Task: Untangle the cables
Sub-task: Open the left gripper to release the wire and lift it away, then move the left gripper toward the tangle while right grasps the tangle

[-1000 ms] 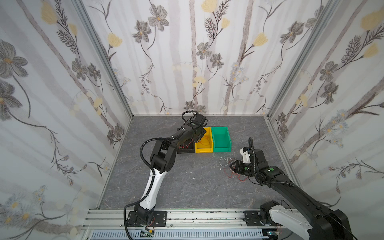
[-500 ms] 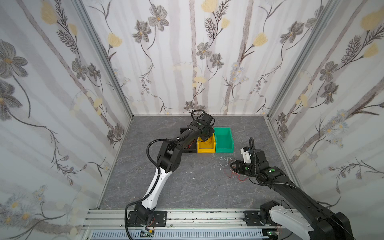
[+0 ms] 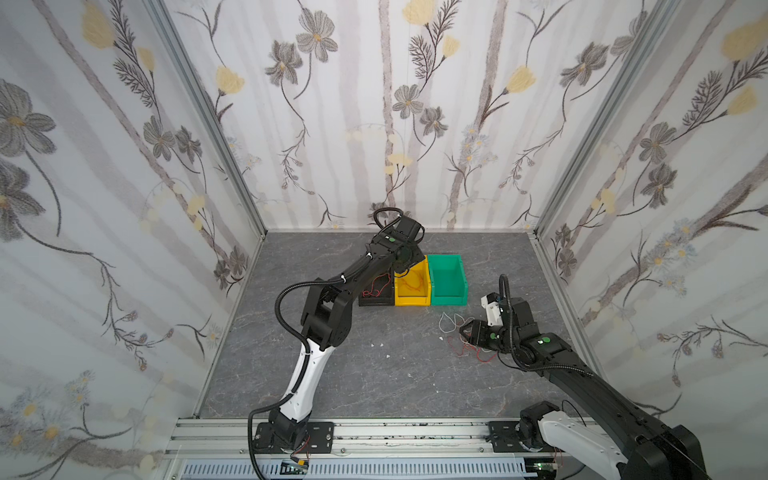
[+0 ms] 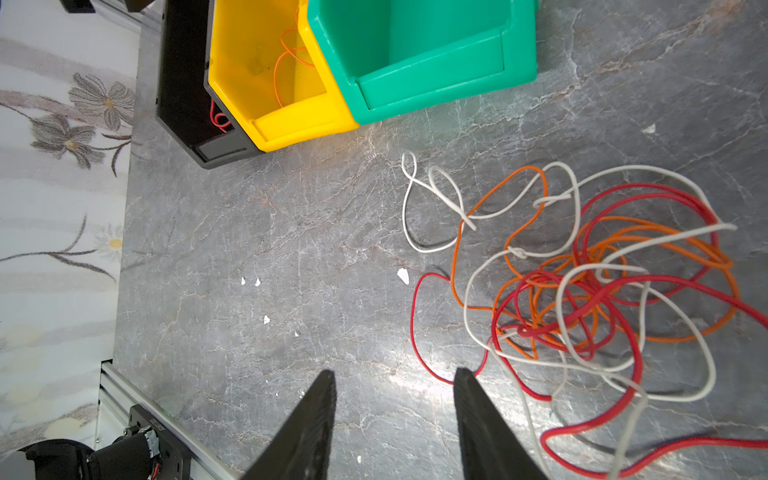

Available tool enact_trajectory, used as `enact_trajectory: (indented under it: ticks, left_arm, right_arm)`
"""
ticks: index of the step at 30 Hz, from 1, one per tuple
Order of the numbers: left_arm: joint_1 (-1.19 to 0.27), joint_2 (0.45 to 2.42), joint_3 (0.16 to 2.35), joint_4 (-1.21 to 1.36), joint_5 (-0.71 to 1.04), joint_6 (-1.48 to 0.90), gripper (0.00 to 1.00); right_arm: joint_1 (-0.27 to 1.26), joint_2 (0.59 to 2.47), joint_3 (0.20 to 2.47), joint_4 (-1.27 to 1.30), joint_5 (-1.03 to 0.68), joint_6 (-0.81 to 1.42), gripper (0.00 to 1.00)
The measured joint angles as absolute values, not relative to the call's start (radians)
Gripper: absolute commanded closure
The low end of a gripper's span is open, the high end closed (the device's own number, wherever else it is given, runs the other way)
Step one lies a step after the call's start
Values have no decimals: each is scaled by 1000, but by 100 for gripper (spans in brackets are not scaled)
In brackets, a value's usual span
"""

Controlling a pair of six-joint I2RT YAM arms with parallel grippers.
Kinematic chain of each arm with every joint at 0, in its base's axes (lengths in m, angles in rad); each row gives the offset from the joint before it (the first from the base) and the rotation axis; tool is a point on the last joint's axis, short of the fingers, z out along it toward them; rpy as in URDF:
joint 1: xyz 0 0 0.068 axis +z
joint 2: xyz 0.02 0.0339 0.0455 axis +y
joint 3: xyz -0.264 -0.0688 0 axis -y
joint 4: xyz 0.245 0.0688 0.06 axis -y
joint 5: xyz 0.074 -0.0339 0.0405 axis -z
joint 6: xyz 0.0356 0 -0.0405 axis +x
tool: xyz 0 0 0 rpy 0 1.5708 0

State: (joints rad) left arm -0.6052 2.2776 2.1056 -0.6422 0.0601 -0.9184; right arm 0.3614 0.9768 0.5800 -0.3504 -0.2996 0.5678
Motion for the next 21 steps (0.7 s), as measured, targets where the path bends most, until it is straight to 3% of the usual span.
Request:
enact_trajectory:
  ticks: [13,21]
  left_arm:
    - [-608,1916,1585,-425,178,-773,39]
    - [-620,1741,1268,-265,256,-753,39]
  right_arm:
    - [366,1037,655,-460,-209,566,51]
    - [372,1196,727,-445,-202,555,52]
